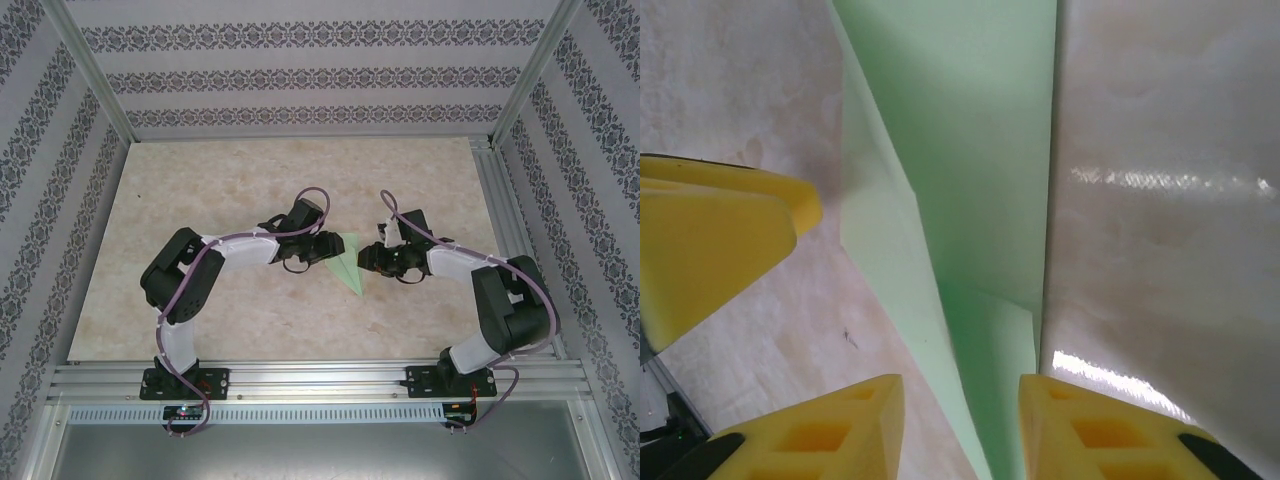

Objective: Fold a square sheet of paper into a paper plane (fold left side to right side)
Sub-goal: Turn over the paper at the center of the table.

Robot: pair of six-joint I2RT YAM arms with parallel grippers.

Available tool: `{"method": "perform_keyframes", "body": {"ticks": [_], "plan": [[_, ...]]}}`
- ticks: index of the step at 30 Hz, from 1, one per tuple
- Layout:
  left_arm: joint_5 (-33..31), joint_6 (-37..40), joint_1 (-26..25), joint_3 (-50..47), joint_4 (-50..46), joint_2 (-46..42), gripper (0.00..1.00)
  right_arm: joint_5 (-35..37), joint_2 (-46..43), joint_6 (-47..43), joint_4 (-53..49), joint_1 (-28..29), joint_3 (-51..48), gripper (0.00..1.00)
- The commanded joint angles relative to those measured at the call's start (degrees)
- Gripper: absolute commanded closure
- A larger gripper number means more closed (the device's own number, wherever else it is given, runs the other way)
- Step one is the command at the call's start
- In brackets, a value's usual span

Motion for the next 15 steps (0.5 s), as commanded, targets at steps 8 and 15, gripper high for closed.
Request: {"method": "perform_keyframes", "body": {"ticks": [8,15], "plan": [[0.1,-1.1,-0.7,2.4,1.1,1.5,0.51,-2.1,5.7,-1.5,2.4,0.1,5.2,0.81],[1.1,-1.3,-0.8,3.5,1.1,2.5,0.51,-0.8,6.4,-2.1,1.4,0.0,5.6,0.98]]}}
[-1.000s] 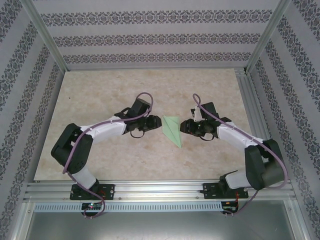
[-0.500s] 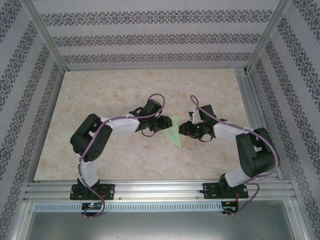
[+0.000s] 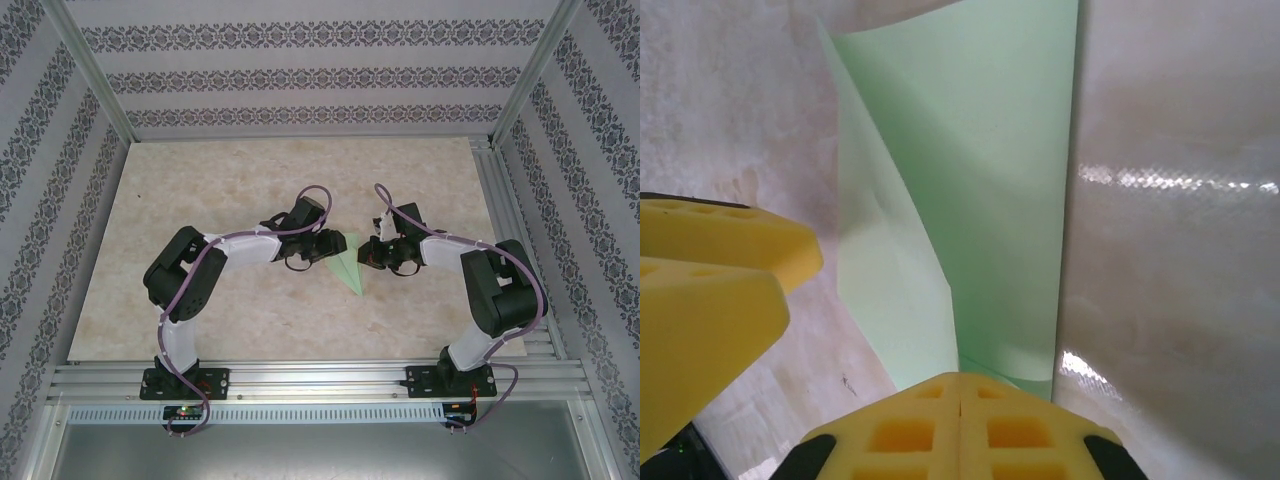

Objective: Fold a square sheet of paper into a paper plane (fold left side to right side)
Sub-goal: Turn over the paper at the center of the table.

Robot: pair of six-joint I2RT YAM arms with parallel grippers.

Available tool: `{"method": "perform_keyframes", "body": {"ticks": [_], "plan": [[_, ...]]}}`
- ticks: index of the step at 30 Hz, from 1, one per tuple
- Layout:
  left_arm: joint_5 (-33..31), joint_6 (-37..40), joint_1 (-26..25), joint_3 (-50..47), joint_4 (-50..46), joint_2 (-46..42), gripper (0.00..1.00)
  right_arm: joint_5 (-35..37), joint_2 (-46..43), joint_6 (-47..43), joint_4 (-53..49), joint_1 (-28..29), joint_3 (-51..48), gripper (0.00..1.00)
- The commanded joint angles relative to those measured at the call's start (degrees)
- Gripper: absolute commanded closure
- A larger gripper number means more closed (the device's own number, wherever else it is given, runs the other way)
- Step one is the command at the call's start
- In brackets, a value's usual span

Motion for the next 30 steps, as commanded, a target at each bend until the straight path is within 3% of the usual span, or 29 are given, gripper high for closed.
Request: {"method": "perform_keyframes", "body": {"ticks": [1,20,30], "plan": [[1.0,-1.1,-0.9,1.9,1.1,1.5,0.51,0.3,0.4,-1.6,0.2,0.0,1.5,0.98],[1.4,-1.3,-1.3,5.0,0.1,5.2,0.52,2.2,0.0,-2.0,-1.5,-1.0,1.0,0.99],[2.0,-0.9,-1.3,6.9,1.1,7.7,0.66,1.3,-0.2,-1.8,-1.3,-1.1,0.9,0.98]]}}
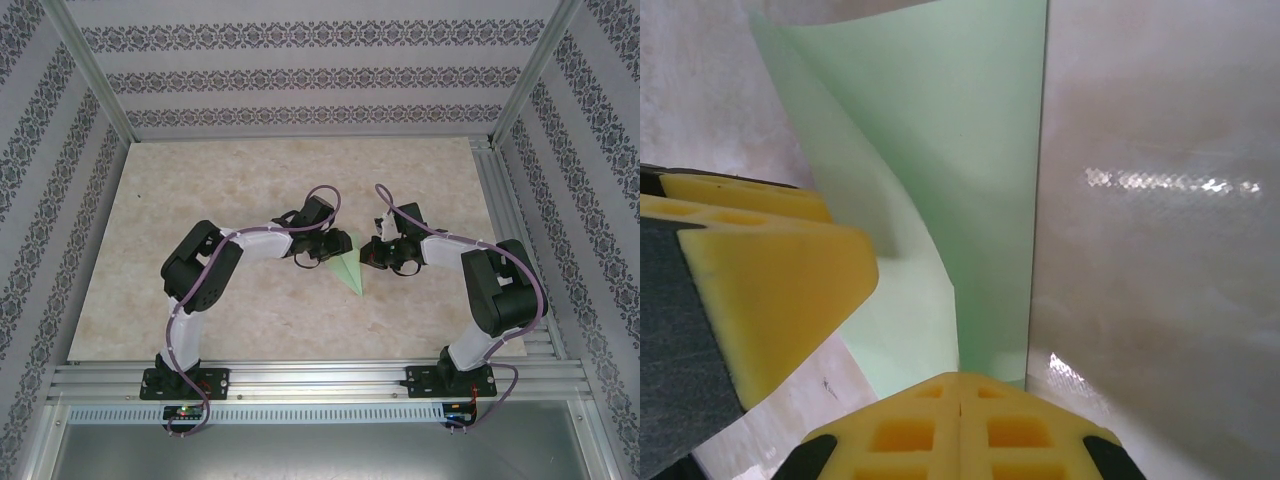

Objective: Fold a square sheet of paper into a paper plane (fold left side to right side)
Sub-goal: Turn over the paper at the center of the table.

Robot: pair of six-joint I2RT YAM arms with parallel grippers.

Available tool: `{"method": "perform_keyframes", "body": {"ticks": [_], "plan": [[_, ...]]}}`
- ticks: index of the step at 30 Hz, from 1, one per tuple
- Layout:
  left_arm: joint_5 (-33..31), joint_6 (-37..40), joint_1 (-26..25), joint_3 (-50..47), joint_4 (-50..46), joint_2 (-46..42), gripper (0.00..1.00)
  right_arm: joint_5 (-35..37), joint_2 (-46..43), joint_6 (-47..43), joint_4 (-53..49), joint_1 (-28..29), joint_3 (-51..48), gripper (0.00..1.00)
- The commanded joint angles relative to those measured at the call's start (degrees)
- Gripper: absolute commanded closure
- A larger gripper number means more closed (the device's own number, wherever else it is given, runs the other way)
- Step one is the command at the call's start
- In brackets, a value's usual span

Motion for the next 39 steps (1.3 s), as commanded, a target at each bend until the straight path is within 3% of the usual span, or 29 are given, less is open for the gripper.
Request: {"method": "perform_keyframes", "body": {"ticks": [1,6,17,22,27,39], "plan": [[0.9,0.1,-0.6,1.2,1.4,1.0,0.69,0.1,-0.2,-0.9,-0.3,-0.4,0.7,0.97],[0.7,0.4,-0.6,1.1,1.1,0.7,0.78,0.2,-1.2,-1.1,-1.0,-0.9,1.0,0.88],[1.9,1.1,-0.6,2.2,1.2,-1.0,0.93,0.6,-13.8,-0.8,-4.0,-5.0,-2.7,0.51],[1.9,1.6,-0.5,4.1,0.2,-4.5,0.94,-4.8,-22.5,3.4,0.1,-8.5,-8.0,0.34],[1.1,3.4,0.0,6.7,-2.1,-10.3,0.94,-14.3,-29.8,12.1,9.5,-12.2,-13.0,0.04],[3.4,3.3,0.5,8.4,1.0,-20.9,0.93,-23.4,-38.7,28.8,25.6,-11.8,-17.1,0.02]]}}
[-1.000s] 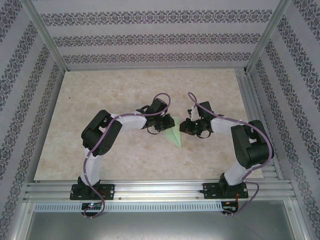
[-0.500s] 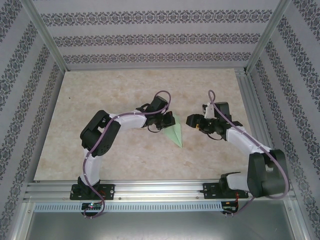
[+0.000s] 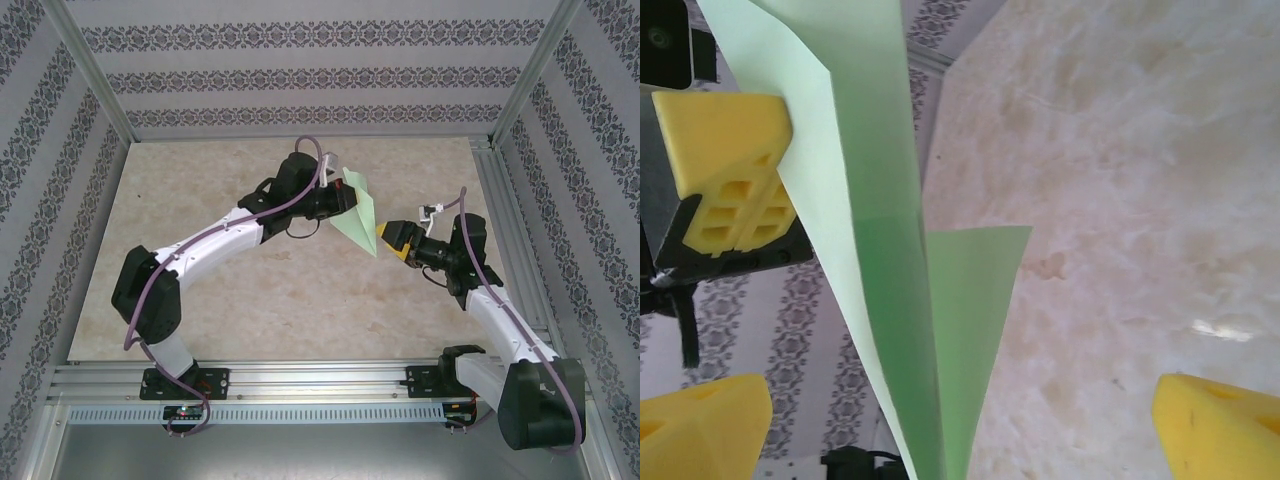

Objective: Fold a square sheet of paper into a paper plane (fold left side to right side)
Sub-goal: Turn over the paper at the center of the table.

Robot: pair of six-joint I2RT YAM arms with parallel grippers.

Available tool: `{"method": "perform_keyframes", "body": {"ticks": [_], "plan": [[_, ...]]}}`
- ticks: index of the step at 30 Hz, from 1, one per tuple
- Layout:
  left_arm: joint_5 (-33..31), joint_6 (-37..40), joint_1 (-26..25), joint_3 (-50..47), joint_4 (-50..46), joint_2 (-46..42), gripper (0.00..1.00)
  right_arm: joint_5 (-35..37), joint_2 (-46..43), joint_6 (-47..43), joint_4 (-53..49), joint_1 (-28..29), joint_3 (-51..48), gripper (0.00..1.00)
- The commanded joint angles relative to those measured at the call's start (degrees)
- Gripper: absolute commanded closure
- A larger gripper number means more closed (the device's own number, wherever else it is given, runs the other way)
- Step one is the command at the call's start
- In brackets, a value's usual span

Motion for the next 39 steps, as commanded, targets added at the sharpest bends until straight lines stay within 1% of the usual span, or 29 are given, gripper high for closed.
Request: {"method": "perform_keyframes", "body": {"ticks": [1,4,7,10,15,18,22,26,29,32,35,39], "plan": [[2.0,0.4,0.4,0.8,2.9,-1.5,0.93,-4.3,-1.4,7.1,8.1,1.0,-0.6,0.02],[3.5,-0.9,0.5,0.7,5.2,-2.1,0.93,-6.1,-0.4,12.0,13.6,3.5,-0.7,0.02],[4.9,-2.1,0.5,0.8,6.9,-2.3,0.93,-6.2,0.1,12.8,13.8,6.7,0.4,0.03],[7.1,-4.0,0.6,0.6,9.7,-2.2,0.93,-5.5,-0.1,13.7,14.2,7.7,1.2,0.08],[11.0,-7.8,0.9,-0.6,15.6,-1.4,0.93,-6.0,0.4,14.1,14.4,8.0,2.2,0.21],[11.6,-7.8,1.0,-0.8,15.5,-1.1,0.93,-6.2,0.4,14.0,14.5,8.0,2.4,0.3],[11.6,-7.3,1.4,-1.3,14.2,-0.9,0.93,-6.2,-0.1,12.8,13.2,7.9,2.9,0.37],[12.7,-7.4,1.3,-1.8,13.8,-0.1,0.93,-6.2,-0.4,11.3,11.3,7.6,3.8,0.43],[13.1,-7.3,1.5,-2.3,13.6,0.1,0.93,-6.3,-0.5,10.1,9.6,7.5,4.5,0.5],[13.9,-7.3,1.5,-2.4,13.4,0.7,0.93,-6.2,-0.7,9.0,8.1,7.4,4.9,0.55],[14.1,-7.6,1.5,-2.8,13.5,1.0,0.93,-5.9,-0.8,7.8,6.4,7.3,4.8,0.62],[14.2,-7.8,1.6,-3.2,13.5,1.2,0.92,-5.4,-1.0,6.0,4.5,7.2,4.7,0.75]]}}
